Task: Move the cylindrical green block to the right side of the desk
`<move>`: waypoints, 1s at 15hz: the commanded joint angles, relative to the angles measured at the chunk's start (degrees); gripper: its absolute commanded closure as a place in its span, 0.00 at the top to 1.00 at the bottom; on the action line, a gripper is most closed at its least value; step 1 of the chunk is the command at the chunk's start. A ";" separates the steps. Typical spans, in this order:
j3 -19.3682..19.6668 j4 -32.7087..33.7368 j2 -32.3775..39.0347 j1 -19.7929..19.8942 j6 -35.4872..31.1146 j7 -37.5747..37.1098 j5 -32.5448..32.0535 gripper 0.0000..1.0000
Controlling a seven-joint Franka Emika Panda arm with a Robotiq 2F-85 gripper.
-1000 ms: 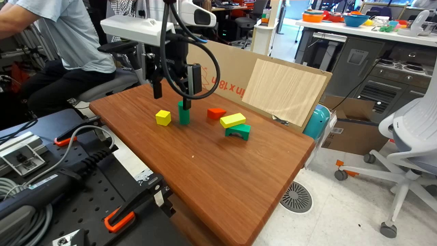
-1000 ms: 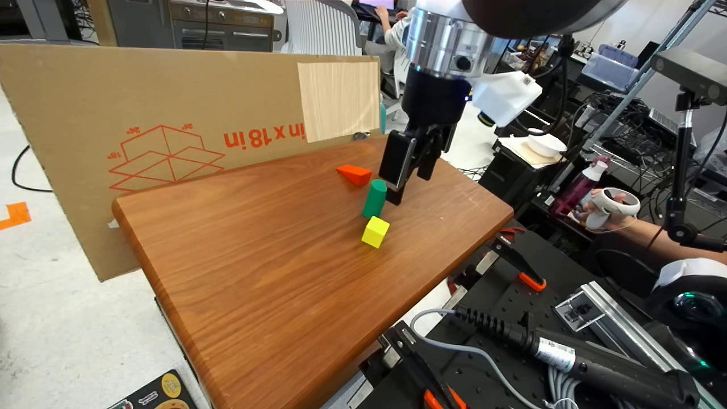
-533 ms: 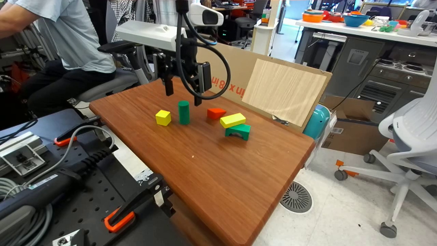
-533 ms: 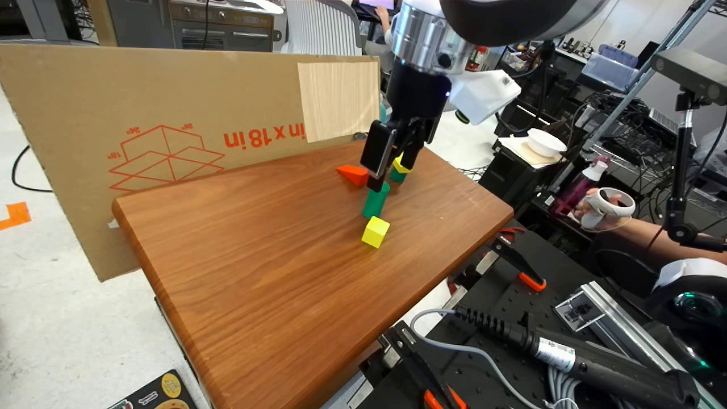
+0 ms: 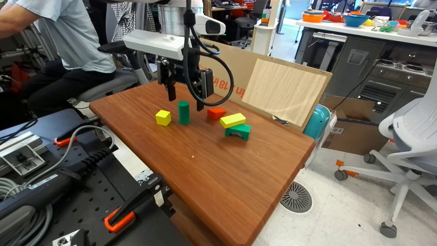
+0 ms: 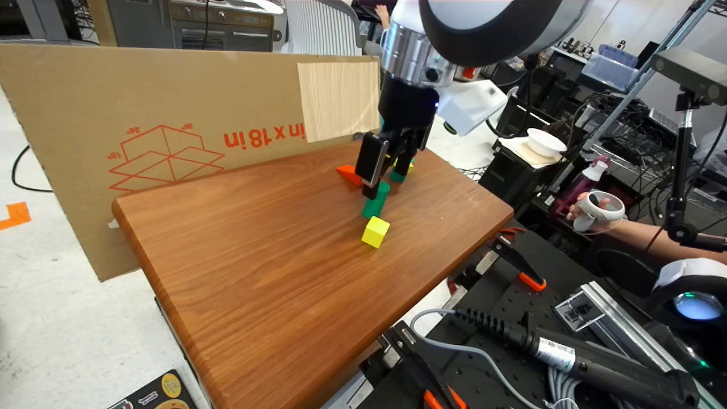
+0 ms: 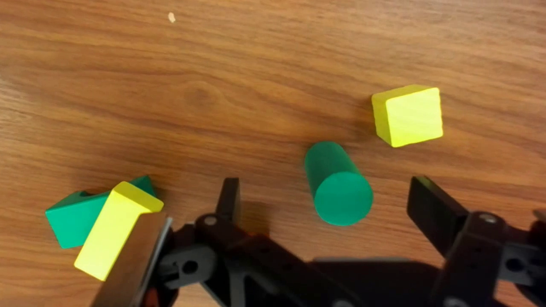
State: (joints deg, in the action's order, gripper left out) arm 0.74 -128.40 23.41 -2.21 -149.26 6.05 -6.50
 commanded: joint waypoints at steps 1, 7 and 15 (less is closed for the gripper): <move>0.30 2.79 2.72 -0.35 -0.13 -1.00 -1.82 0.75; 0.28 4.14 3.72 -0.53 0.04 -0.74 -2.73 0.34; 0.66 2.72 0.11 -0.78 0.53 -1.02 -3.98 0.09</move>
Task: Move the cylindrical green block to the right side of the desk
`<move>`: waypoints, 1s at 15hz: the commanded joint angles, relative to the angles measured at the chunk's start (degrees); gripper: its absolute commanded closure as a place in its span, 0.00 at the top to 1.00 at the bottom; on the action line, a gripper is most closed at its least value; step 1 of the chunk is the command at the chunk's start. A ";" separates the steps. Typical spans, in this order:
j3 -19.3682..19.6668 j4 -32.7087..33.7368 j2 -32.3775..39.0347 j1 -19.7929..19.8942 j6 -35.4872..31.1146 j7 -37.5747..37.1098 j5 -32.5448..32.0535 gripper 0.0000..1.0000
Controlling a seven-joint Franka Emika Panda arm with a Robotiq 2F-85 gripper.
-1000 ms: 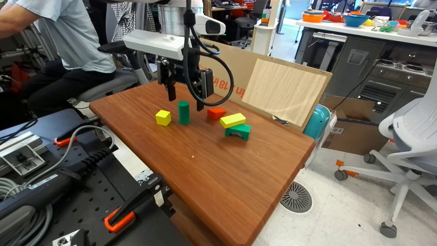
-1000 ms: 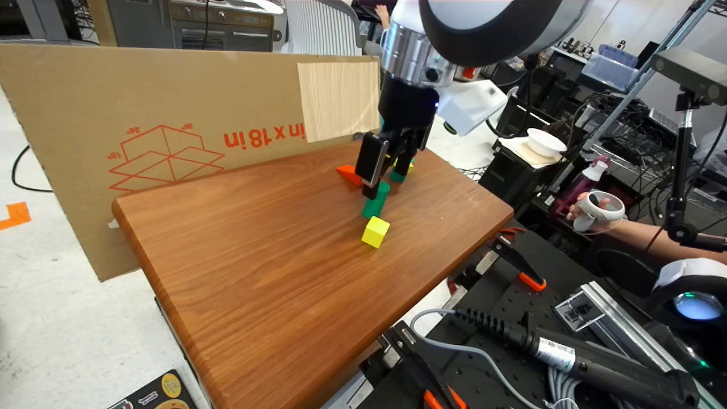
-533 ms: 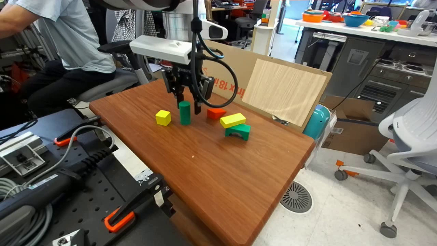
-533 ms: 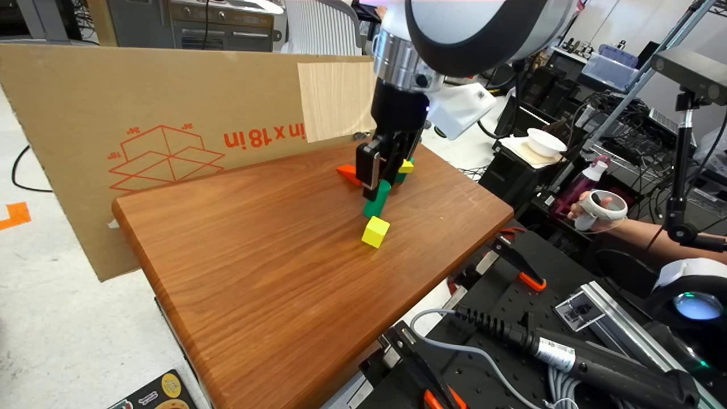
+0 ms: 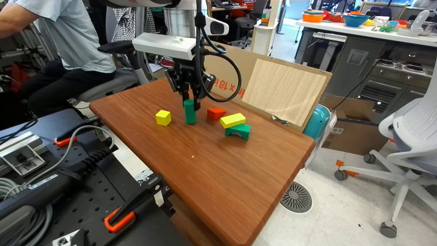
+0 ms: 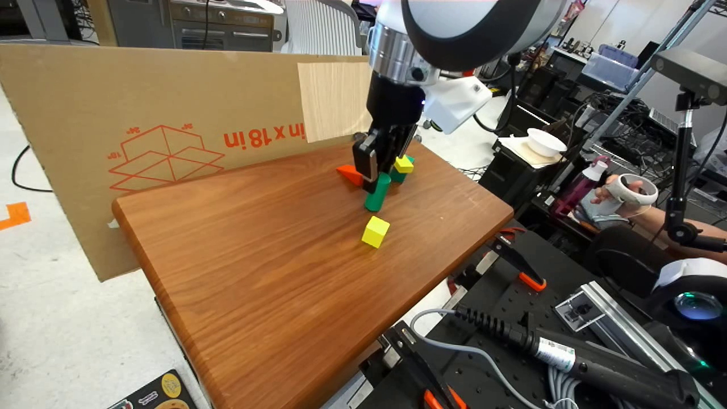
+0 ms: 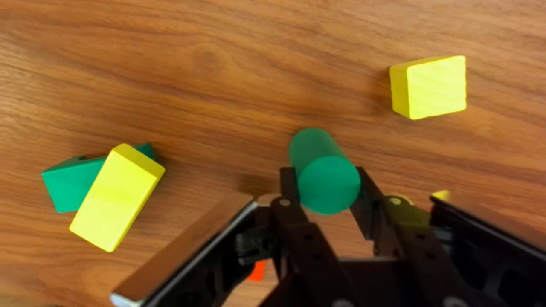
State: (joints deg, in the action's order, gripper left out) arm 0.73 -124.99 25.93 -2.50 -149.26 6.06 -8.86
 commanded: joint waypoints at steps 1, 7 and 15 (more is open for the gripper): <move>0.81 -0.81 -3.15 -0.56 0.65 -1.08 -1.85 0.09; 0.99 3.41 -4.23 0.17 1.66 -0.88 -1.36 0.09; -0.59 7.04 -2.92 1.67 0.88 0.38 2.74 0.09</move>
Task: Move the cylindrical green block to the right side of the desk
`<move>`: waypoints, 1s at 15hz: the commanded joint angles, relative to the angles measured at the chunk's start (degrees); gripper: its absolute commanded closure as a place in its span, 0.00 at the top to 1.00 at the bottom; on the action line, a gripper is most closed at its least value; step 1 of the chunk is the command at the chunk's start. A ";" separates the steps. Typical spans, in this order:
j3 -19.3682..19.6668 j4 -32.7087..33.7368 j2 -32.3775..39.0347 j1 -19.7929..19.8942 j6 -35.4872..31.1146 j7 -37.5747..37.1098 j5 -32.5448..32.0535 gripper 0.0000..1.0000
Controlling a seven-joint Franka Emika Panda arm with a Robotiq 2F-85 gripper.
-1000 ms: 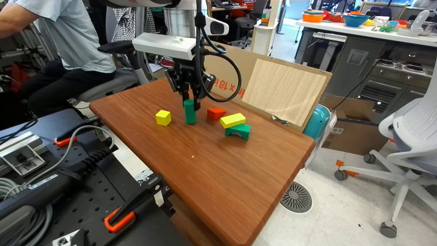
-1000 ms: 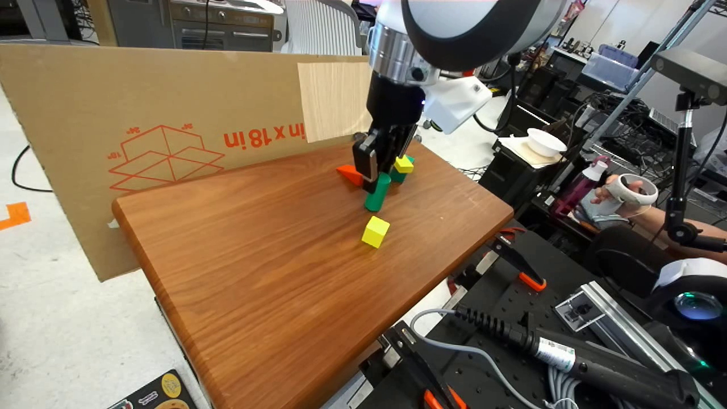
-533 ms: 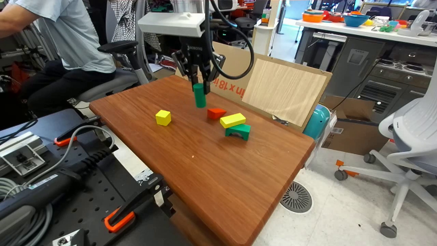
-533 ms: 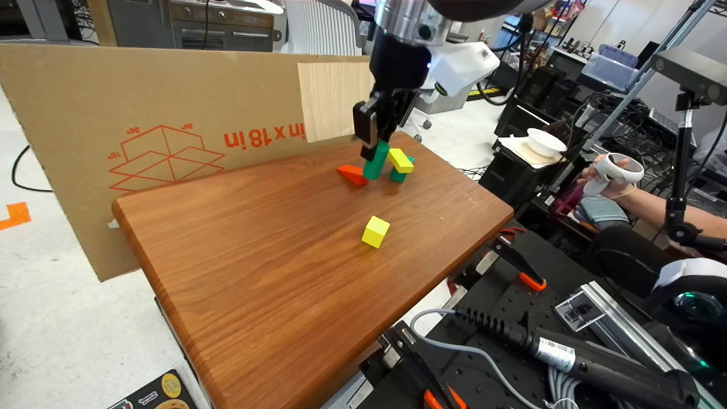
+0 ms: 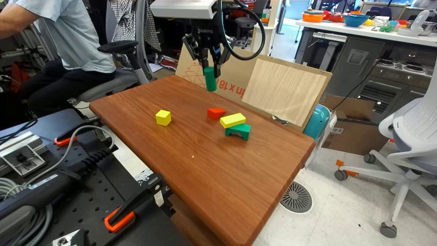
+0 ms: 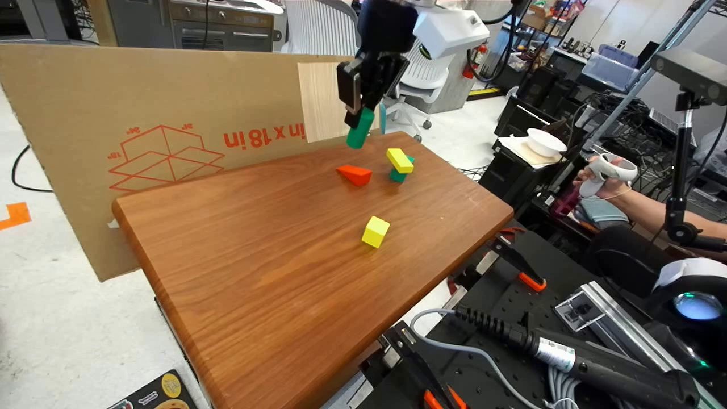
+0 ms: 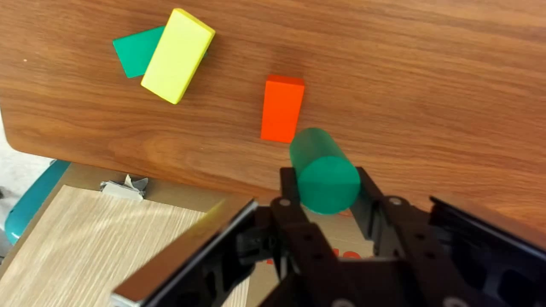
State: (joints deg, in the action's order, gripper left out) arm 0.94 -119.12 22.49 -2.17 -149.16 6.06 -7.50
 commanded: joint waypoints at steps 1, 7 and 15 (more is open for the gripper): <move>-0.63 0.73 0.26 1.57 0.64 0.37 1.56 0.09; 1.50 -7.12 -4.25 2.90 1.60 -1.69 1.31 0.09; 3.87 -21.85 -13.89 5.04 -0.74 -2.96 0.60 0.09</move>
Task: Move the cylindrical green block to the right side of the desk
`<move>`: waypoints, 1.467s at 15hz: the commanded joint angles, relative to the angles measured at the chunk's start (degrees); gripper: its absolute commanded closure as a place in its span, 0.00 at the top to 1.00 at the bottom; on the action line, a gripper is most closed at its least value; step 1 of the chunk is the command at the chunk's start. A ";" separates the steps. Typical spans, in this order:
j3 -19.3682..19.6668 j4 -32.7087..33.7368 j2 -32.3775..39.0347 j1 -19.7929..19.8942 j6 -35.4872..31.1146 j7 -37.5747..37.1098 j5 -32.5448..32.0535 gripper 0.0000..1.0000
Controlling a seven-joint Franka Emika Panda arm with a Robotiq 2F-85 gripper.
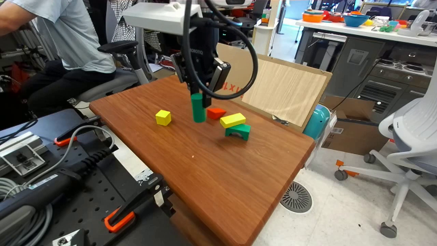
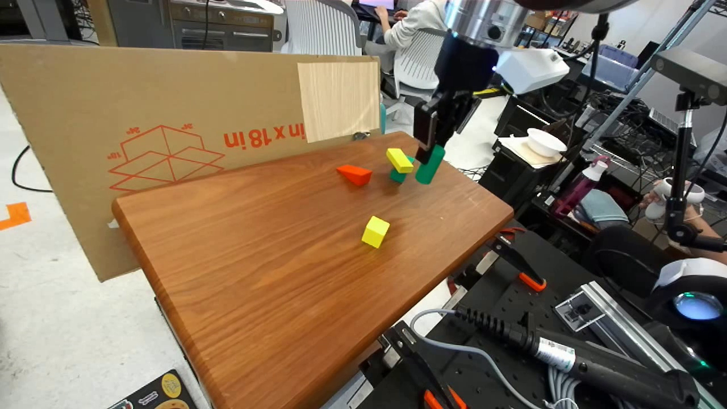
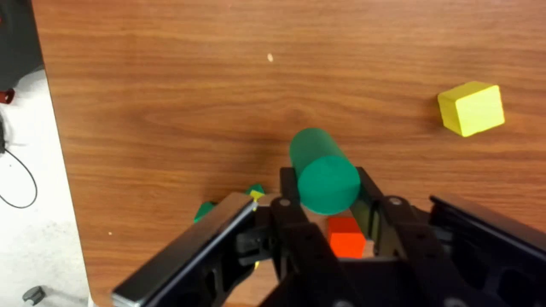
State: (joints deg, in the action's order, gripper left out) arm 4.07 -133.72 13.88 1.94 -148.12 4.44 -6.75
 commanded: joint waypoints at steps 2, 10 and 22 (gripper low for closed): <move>1.67 -10.77 -6.44 1.92 -2.90 -1.63 0.11 0.09; 7.08 -17.97 -7.36 4.54 -9.89 -4.79 -4.45 0.09; 7.75 -8.51 -0.98 5.57 -10.70 -5.31 -1.44 0.09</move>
State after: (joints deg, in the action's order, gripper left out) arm 13.31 -145.74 8.91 6.16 -157.69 -1.83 -11.15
